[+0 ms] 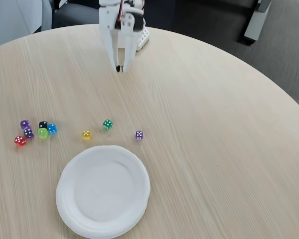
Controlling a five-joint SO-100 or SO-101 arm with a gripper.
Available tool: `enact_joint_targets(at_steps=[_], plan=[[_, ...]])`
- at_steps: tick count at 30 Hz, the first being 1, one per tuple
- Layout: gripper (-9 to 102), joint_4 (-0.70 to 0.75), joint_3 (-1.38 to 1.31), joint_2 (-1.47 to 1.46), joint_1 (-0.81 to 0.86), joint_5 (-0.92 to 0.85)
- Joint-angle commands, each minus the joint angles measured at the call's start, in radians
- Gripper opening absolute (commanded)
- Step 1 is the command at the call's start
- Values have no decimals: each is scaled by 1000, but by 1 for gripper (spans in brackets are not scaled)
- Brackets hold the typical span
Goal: Pick a purple dice and put it in the plate.
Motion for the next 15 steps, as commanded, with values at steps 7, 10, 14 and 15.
enact_joint_targets(at_steps=[7, 10, 14, 15], plan=[[7, -14, -388, -495, 12, 143], [7, -6, -540, -672, 14, 199], [8, 3, -741, -876, 15, 290], [8, 3, -775, -922, 18, 307]])
